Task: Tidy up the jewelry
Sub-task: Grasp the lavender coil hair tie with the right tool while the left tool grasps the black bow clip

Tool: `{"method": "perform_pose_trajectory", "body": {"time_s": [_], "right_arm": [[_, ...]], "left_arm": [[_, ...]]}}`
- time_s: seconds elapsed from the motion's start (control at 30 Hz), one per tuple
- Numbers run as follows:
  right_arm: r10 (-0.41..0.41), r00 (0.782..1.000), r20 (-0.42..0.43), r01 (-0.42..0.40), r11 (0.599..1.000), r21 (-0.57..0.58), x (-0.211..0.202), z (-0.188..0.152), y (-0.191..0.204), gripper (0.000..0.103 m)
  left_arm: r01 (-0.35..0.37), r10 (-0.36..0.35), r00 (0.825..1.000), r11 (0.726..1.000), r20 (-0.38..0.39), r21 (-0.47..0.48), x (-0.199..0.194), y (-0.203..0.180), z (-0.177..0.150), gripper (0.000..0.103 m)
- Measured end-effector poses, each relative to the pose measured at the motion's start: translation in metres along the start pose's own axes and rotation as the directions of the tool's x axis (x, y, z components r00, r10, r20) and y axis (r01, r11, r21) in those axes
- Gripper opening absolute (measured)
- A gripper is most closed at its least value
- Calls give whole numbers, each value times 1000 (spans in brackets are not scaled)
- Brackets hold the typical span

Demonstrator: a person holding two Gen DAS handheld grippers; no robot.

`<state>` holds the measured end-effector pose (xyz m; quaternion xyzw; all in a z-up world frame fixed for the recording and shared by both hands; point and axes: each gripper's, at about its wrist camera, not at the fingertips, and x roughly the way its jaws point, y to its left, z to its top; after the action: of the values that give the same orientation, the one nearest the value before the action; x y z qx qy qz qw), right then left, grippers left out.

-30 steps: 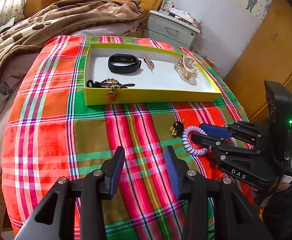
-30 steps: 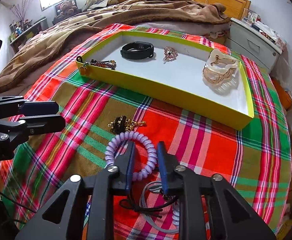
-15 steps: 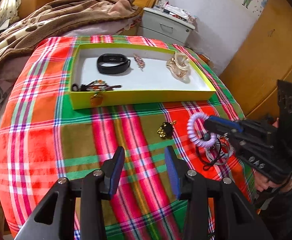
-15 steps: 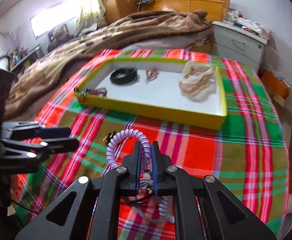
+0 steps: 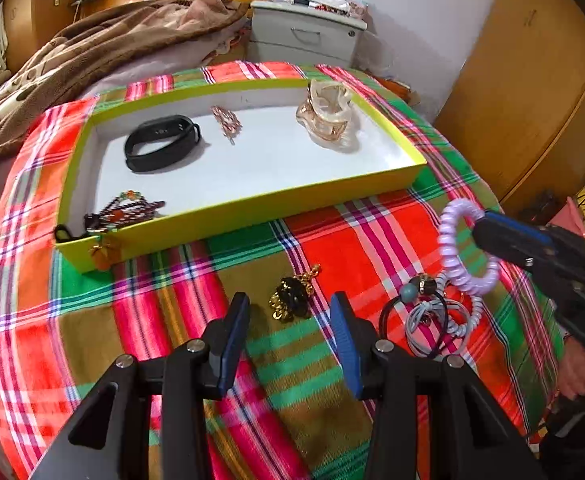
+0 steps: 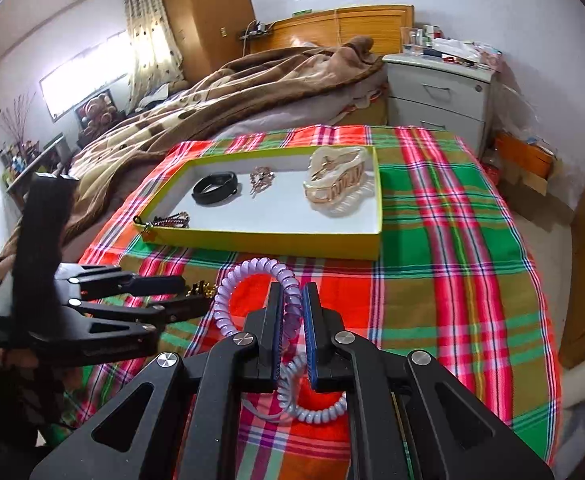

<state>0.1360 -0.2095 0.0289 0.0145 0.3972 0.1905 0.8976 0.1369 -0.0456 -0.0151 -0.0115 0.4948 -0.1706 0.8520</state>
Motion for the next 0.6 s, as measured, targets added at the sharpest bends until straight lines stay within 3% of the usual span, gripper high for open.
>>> {"method": "perform_pose_trajectory", "body": {"time_s": [0.3,0.47,0.6], "right_arm": [[11,1000,18,-11,1000,22,-1,1,-2,10],[15,1000,12,-15,1000,17,1,1,-1,10],[12,1000,8,-12,1000,14,3,2,1,10]], "left_arm": [[-91,90,996,993,13,75,6,-10,1,43],[-120,118,993,989,23,83,3,-9,-1,23],[-107,106,994,992,26,66,3,-3,-1,21]]}}
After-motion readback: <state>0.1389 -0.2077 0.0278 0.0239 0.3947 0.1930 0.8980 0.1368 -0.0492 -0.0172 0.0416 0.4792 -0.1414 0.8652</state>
